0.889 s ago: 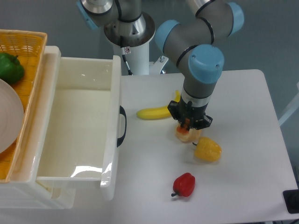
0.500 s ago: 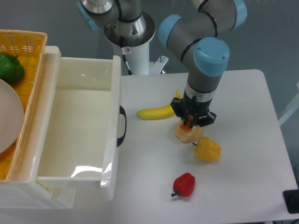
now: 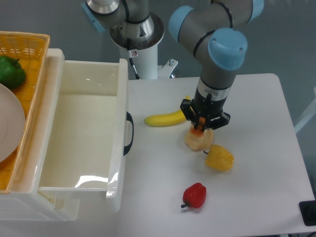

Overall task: Place the square bread in the upper white drawer
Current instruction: 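Close the gripper on the small square bread and lift it, then carry the held bread up and over toward the open white drawer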

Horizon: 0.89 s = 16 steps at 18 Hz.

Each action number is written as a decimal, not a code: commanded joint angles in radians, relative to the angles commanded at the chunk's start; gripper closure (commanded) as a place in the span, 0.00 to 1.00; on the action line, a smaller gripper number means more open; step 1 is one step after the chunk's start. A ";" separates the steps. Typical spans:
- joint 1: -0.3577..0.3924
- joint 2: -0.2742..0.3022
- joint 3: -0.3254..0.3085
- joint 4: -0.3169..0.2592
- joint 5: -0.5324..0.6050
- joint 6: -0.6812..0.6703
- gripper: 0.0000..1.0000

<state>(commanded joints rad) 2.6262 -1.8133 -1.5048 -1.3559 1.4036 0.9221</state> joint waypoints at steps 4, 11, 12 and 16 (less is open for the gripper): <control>-0.002 0.051 0.002 -0.025 -0.050 -0.055 0.72; -0.005 0.120 -0.003 -0.051 -0.163 -0.259 0.71; -0.006 0.130 -0.003 -0.052 -0.178 -0.269 0.71; -0.005 0.167 -0.003 -0.046 -0.238 -0.371 0.71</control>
<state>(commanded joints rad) 2.6216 -1.6460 -1.5079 -1.4021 1.1659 0.5510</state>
